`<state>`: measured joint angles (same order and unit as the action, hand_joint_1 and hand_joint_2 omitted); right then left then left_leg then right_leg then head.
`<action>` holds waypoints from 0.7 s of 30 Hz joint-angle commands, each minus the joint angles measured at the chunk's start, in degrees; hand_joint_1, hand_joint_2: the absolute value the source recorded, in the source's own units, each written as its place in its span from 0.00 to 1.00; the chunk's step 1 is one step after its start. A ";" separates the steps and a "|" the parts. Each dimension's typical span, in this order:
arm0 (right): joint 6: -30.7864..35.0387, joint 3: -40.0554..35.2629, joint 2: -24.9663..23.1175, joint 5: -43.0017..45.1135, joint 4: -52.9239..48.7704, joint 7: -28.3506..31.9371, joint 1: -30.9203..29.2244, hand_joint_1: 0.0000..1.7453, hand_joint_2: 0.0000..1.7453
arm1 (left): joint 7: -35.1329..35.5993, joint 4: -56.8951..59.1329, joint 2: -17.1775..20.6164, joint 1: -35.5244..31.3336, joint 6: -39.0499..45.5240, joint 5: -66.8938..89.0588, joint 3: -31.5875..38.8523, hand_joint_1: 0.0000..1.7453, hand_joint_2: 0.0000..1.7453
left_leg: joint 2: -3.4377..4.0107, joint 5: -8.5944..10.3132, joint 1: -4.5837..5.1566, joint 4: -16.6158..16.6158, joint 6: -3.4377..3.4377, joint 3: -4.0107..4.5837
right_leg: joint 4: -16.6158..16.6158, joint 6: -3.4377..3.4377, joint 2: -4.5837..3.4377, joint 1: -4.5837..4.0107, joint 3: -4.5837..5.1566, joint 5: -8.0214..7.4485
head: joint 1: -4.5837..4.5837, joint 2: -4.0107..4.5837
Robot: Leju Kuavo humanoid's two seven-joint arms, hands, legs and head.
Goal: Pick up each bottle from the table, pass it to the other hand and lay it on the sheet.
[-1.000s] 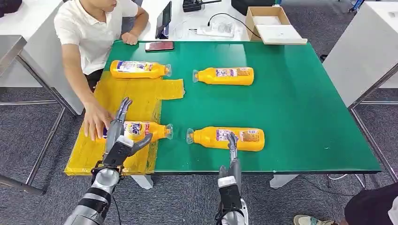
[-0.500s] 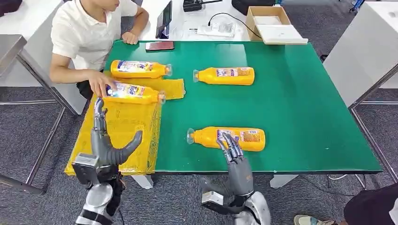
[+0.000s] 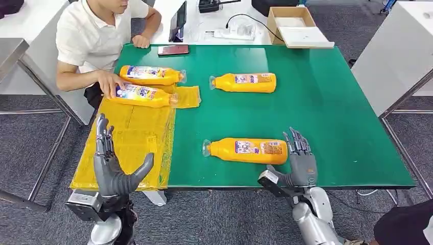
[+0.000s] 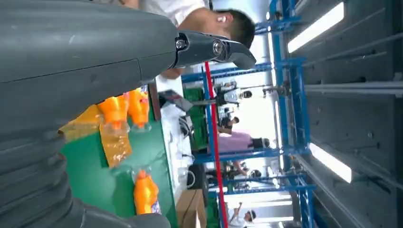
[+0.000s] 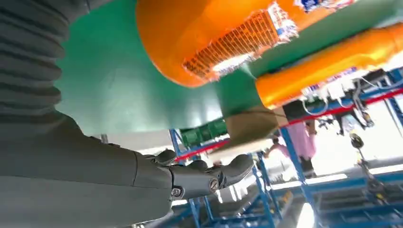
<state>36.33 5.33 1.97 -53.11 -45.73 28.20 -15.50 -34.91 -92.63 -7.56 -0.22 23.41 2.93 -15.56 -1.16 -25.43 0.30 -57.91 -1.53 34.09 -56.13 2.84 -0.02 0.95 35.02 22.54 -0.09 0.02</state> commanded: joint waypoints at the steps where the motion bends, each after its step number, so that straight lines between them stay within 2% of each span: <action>1: 2.08 0.36 -0.61 1.05 12.99 0.11 -6.58 0.00 1.00 | 0.70 3.78 0.43 -3.04 -0.12 -0.12 -2.38 0.00 1.00 | 0.11 -0.05 -0.04 0.03 0.07 -0.16 | 0.05 -0.08 -0.04 -0.05 -0.16 0.02 | -0.02 -0.02; 4: 0.59 -1.44 -1.56 2.08 16.67 0.78 -9.33 0.00 1.00 | 1.18 6.61 0.01 -5.21 -0.15 -0.35 -3.16 0.00 1.00 | 0.14 -0.05 -0.01 0.01 0.07 -0.12 | 0.03 -0.08 -0.07 -0.02 -0.12 0.01 | 0.00 -0.02; 10: -0.96 -4.30 -2.82 1.47 19.74 0.59 -11.03 0.00 1.00 | 2.14 8.32 -0.68 -6.77 0.15 -1.09 -3.60 0.00 1.00 | 0.10 -0.02 0.00 0.05 0.08 -0.11 | 0.04 -0.09 -0.05 -0.01 -0.13 0.00 | -0.02 -0.02; 21: -9.39 -5.68 -2.40 2.20 24.73 -5.36 -13.66 0.00 1.00 | 5.29 9.74 -0.89 -8.22 -2.82 -4.30 -5.55 0.00 1.00 | 0.12 -0.06 -0.03 0.00 0.08 -0.16 | 0.02 -0.09 -0.05 -0.04 -0.18 0.03 | 0.00 -0.02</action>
<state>30.75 1.66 -0.44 -51.52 -29.44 25.24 -24.83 -30.64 -87.78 -8.98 -5.54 21.42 -0.42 -19.15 -1.18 -25.42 0.31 -57.91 -1.53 34.13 -56.14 2.85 -0.01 0.96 35.02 22.52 -0.09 0.00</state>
